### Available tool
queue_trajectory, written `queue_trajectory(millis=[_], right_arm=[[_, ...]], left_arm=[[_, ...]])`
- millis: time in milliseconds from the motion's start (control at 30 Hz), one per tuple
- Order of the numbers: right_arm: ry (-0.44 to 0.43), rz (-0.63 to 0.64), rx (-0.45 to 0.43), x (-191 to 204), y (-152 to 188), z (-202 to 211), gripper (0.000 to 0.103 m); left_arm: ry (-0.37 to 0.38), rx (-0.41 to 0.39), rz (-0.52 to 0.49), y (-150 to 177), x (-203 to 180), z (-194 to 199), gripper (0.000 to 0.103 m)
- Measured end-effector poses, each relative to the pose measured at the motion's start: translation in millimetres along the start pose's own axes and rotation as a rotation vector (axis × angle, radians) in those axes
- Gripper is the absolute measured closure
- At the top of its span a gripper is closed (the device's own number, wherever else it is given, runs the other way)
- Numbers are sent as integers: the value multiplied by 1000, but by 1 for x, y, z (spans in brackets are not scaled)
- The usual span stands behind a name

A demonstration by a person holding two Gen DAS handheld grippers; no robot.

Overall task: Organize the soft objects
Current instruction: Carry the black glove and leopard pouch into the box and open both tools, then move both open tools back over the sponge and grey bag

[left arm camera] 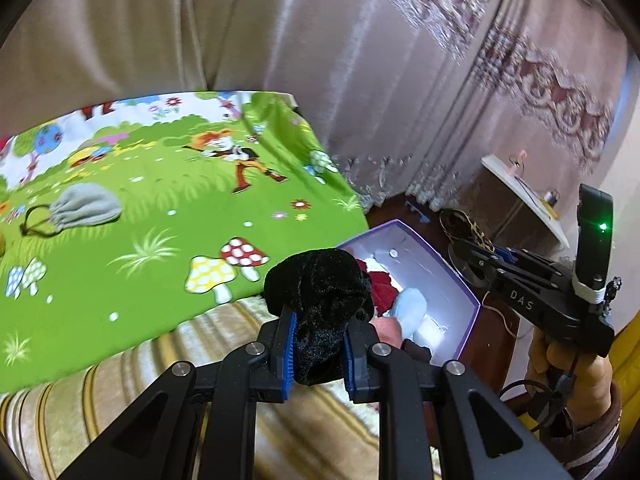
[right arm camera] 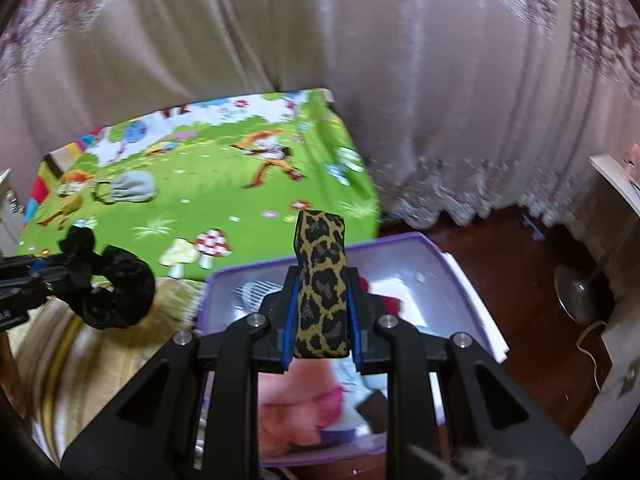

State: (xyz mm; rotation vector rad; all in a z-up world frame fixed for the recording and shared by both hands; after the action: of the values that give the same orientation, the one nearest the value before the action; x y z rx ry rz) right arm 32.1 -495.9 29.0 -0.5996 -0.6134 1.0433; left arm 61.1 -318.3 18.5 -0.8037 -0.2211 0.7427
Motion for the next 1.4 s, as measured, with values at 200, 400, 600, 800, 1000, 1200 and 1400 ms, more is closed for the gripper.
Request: queue_trajectory(millis=[200, 400, 600, 800, 1000, 1200, 1400], right_arm=[[46, -28, -6, -26, -1, -6, 77], [60, -25, 10, -28, 2, -15, 64], [59, -13, 12, -24, 2, -17, 44], [47, -1, 13, -14, 1, -18, 44], [23, 21, 9, 7, -5, -20, 44], [-32, 66, 8, 43, -11, -22, 43], [-99, 118, 23, 86, -14, -29, 43]], left_arm=[[20, 28, -49, -11, -19, -21, 83], [30, 54, -91, -17, -30, -40, 59], [21, 53, -93, -19, -29, -43, 41], [-8, 44, -55, -19, -5, -36, 41], [-57, 23, -4, -19, 33, -24, 41], [-108, 4, 60, -14, 78, -11, 41], [-159, -5, 120, -1, 124, 4, 41]])
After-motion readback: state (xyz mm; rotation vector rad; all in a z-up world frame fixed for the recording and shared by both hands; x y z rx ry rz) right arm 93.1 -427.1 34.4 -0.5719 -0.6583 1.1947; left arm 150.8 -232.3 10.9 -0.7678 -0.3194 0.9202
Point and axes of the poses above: each gripper's, at about its wrist camera, not at the fingertips, and z roughly against the way its jaws point, x to its left, y to its underside, the point moved 8 cm from there along -z, roughly the way its jaws point, and after that the axes turned 15 degrees about -z, right-handed, at the moved point
